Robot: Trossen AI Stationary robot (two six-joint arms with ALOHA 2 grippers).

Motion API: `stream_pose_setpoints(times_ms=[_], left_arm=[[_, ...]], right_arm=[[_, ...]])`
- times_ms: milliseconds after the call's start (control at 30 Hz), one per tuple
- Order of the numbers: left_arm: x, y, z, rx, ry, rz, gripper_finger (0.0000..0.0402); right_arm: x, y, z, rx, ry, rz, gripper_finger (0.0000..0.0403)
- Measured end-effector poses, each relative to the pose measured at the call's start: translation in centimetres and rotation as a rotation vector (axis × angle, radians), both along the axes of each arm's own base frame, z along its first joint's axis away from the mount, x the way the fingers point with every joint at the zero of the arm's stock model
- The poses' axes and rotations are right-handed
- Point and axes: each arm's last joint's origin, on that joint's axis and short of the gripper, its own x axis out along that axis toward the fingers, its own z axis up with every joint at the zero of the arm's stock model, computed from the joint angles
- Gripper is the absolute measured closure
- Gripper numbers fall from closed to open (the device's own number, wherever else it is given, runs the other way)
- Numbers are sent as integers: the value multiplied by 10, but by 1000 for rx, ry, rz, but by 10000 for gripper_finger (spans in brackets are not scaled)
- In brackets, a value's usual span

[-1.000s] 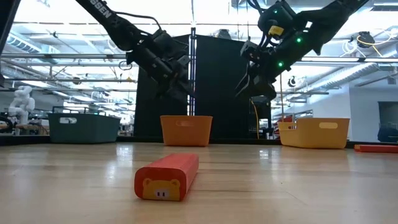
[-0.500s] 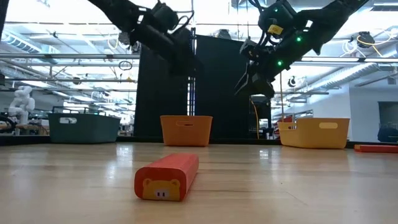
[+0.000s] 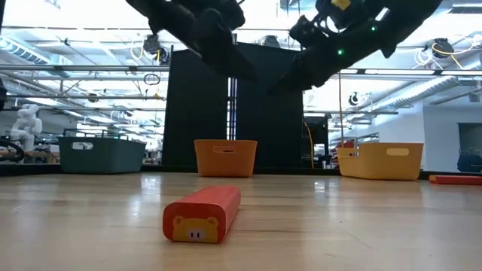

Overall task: Sort blocks
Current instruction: Put the red block into the orange bin

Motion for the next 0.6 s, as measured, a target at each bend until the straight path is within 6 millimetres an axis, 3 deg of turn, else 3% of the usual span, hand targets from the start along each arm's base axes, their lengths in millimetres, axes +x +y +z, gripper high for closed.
stream_pose_setpoints(times_ms=[167,333,433,600], left_arm=[[-26,-14,0,40,26,-10,218],[-74,-18,-28,-24,-12,72,225],[-94,-22,-37,-19,-137,83,226],[-108,-25,-36,97,-410,20,226]], right_arm=[[3,21,9,191,157,-15,220],[-1,48,27,374,309,-86,220],[-5,64,37,499,345,-150,220],[-10,93,48,731,342,-234,220]])
